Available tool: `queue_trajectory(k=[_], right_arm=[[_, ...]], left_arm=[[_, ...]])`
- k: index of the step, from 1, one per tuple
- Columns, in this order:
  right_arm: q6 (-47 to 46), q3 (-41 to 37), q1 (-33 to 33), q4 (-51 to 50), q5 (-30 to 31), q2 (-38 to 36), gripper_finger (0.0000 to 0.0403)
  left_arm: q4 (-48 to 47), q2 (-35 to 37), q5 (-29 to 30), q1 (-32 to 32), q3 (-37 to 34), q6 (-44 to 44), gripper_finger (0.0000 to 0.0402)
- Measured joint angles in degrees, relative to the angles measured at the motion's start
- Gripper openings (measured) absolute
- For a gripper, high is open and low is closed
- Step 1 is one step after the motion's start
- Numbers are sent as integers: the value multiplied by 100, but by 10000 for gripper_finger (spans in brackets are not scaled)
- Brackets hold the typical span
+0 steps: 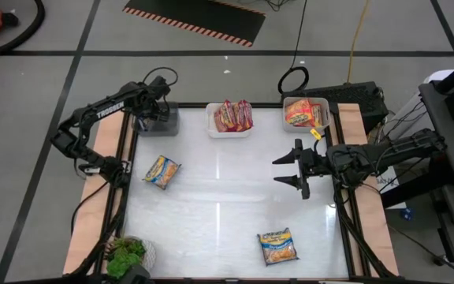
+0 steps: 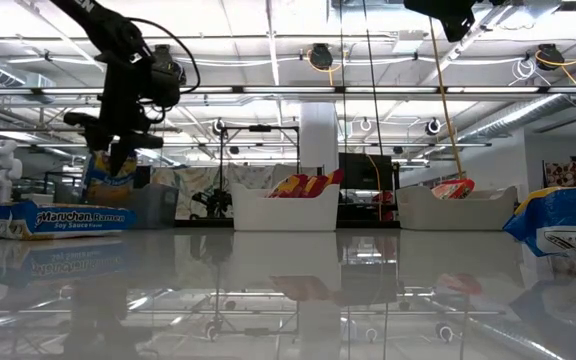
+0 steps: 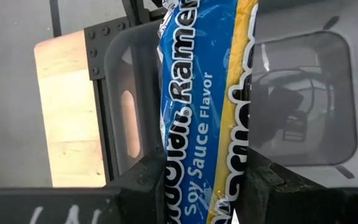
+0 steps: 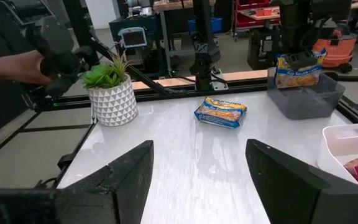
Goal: Sort Maruchan noodles
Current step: Put the middle blue noodle pack into the black bin, then put the top blue noodle pack into the black bin
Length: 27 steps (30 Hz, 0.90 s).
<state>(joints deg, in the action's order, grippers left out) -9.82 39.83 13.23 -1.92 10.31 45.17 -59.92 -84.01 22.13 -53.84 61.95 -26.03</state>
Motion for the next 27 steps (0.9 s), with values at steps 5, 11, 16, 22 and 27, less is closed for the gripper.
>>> queue_trajectory(k=[5,11,16,22,27], right_arm=[[2,0,0,-2,2,0,249],[22,0,0,-4,4,0,249],[-173,0,0,19,-123,0,249],[-343,0,0,86,-310,-2,249],[-343,0,0,84,-317,-2,249]], left_arm=[[-17,0,5,-9,0,-138,129],[3,0,43,-24,0,-418,130],[6,0,77,-24,0,-434,154],[4,0,110,-24,0,-454,189],[8,0,121,-24,0,-459,195]])
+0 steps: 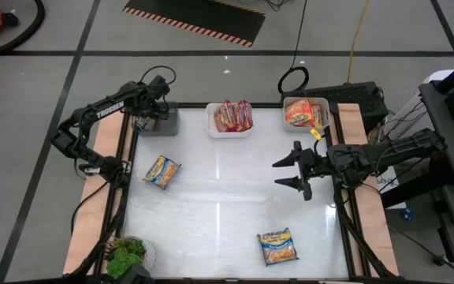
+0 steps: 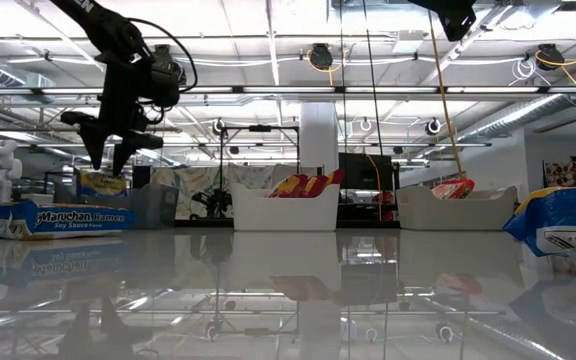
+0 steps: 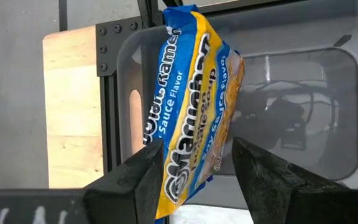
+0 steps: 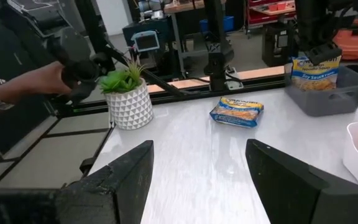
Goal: Sort Maruchan noodles
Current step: Put the top blue noodle pack into the black bin
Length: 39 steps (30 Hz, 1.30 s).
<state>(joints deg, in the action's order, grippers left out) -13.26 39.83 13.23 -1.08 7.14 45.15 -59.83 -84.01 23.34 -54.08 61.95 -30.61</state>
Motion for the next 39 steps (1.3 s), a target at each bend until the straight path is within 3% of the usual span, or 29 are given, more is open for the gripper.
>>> queue_trajectory(k=[8,19,25,31,39], right_arm=[[38,0,0,-5,6,1,249],[66,0,0,-79,18,2,249],[90,0,0,-123,24,2,249],[90,0,0,-274,25,2,249],[34,0,0,-392,28,4,249]], left_arm=[[-61,60,25,44,31,406,195],[-29,680,810,252,533,639,195],[-305,1030,829,548,609,824,195],[-1730,1328,791,1495,610,-64,195],[-2571,1475,755,3795,378,-1340,195]])
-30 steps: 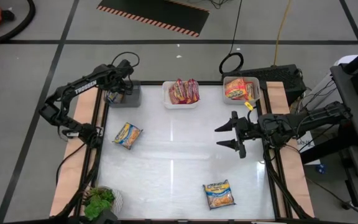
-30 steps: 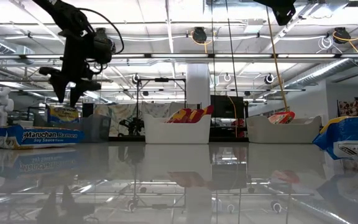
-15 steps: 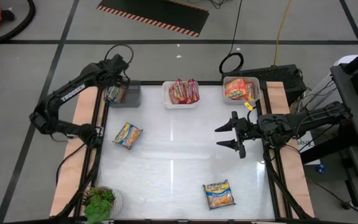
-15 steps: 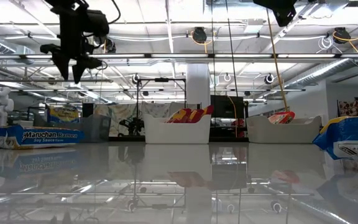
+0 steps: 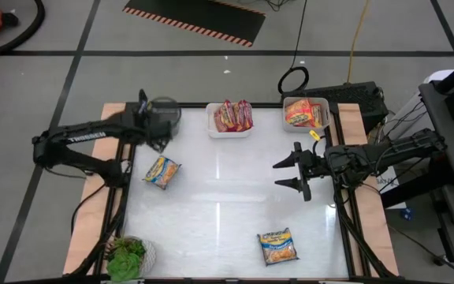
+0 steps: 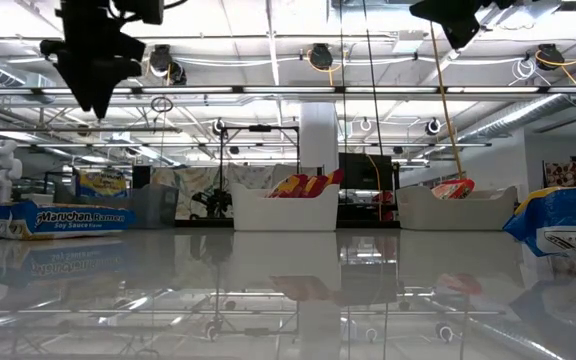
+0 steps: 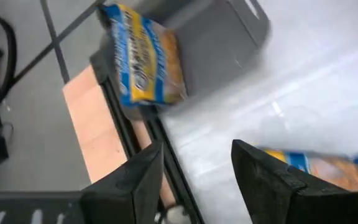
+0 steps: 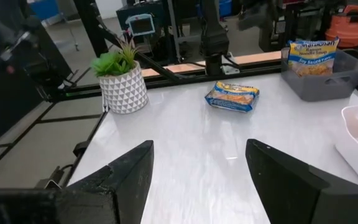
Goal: Sort Maruchan noodles
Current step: Put the top blue noodle pack into the black bin
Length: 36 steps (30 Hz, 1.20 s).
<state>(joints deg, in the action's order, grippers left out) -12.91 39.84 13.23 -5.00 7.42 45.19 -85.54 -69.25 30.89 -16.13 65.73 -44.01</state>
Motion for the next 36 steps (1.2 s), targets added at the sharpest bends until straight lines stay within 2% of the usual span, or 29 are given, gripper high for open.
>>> queue_trajectory(k=[3,9,12,15,21,28,36], right_arm=[[-162,2,0,-2,0,0,249],[-463,0,0,0,0,0,249],[-611,2,0,0,-2,0,249],[-773,2,0,0,-2,0,249],[-858,2,88,0,-2,0,249],[-773,2,118,0,-2,0,249],[-745,0,116,2,0,-2,249]], left_arm=[[-12,-2,-121,743,-162,-468,195],[205,-2,-899,1967,-514,-880,195],[341,-2,-1109,2493,-779,-1016,195],[554,-2,-1136,2983,-1161,-854,195],[1581,-56,-966,3974,-1844,-234,195],[1867,-561,-789,4622,-1989,-178,195],[1871,-1278,-837,4740,-1989,258,195]])
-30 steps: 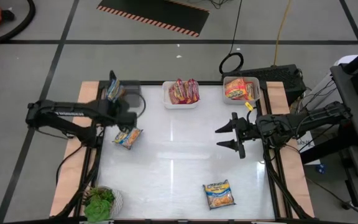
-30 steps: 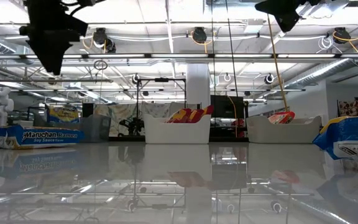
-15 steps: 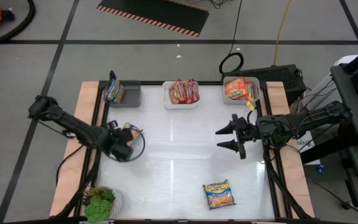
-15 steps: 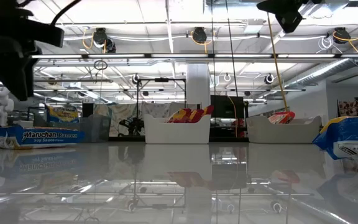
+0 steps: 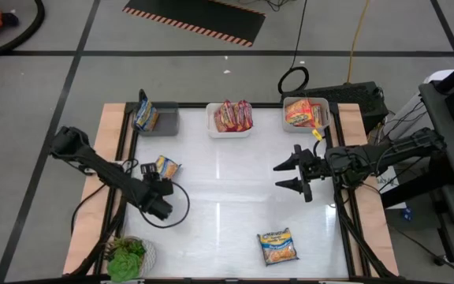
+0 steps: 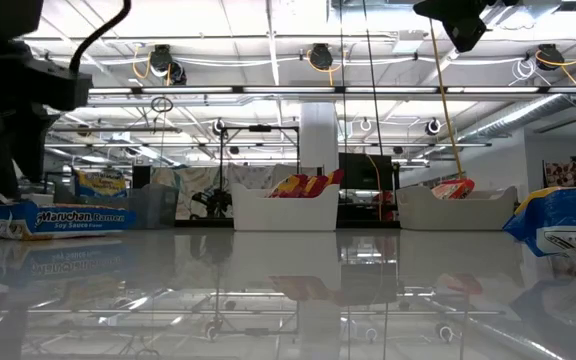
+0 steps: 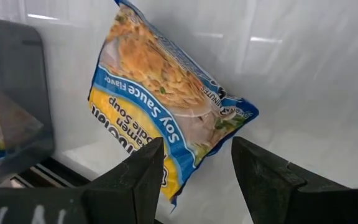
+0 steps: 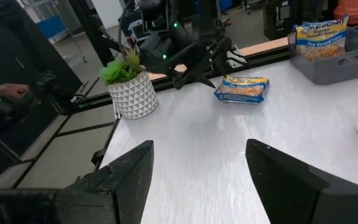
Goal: Sort Maruchan noodles
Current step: Put the top blue noodle pack into the black bin
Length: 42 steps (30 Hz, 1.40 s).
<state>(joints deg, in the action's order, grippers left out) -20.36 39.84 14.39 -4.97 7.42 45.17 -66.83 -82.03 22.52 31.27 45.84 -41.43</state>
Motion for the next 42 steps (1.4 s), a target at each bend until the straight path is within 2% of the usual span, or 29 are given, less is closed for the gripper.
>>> queue_trajectory(k=[12,18,25,29,35,39,42], right_arm=[[0,2,0,0,-2,0,249],[-9,2,2,0,-2,0,249],[0,2,0,0,-4,0,249],[28,2,0,0,-15,0,249],[155,2,-2,2,-4,0,249],[340,1,-2,0,97,0,249],[446,-1,-2,1,344,0,249]], left_arm=[[5,-524,-114,-2,0,122,195],[130,-687,-396,-6,-46,255,195],[492,-945,-258,0,-265,280,188],[490,-1058,-68,-3,-286,375,154],[670,-1059,430,-8,-211,380,66],[774,-1064,555,-25,51,565,13],[741,-1069,823,-44,315,783,6]])
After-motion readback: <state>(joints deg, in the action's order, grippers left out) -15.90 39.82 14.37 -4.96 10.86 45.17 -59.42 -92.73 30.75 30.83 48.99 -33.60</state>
